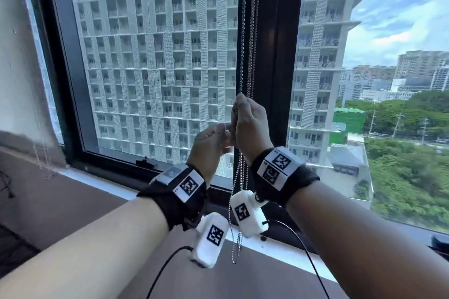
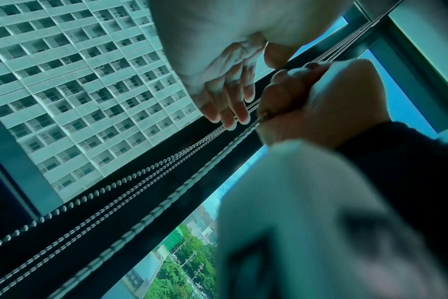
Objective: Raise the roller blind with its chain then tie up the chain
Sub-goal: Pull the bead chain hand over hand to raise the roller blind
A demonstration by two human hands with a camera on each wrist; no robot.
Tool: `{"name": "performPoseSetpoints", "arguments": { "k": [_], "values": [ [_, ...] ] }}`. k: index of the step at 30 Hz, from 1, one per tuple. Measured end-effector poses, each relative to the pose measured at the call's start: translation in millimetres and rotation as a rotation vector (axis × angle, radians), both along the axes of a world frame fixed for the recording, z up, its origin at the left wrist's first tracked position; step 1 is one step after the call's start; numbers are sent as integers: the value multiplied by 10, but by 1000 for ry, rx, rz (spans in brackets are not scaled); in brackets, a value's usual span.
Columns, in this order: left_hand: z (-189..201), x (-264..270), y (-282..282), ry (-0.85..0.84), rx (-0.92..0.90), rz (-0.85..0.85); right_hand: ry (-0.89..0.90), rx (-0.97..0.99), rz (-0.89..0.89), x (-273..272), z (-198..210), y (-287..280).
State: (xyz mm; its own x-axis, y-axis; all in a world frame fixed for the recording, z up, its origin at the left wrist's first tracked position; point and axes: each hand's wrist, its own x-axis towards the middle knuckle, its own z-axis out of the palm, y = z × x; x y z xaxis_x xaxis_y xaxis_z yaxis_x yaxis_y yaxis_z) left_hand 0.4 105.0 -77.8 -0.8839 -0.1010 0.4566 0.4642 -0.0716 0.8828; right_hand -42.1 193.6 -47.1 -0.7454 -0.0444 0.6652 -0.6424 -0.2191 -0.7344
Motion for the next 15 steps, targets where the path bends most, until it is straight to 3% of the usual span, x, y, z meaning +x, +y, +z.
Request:
{"name": "performPoseSetpoints", "arguments": {
  "k": [9,15],
  "values": [
    [542,-99,141,108,42,-58,-27,22,-43,-65,-444,-1],
    [538,-201,195,96,25,-52,-56,82,-47,23,-720,49]
  ]
}}
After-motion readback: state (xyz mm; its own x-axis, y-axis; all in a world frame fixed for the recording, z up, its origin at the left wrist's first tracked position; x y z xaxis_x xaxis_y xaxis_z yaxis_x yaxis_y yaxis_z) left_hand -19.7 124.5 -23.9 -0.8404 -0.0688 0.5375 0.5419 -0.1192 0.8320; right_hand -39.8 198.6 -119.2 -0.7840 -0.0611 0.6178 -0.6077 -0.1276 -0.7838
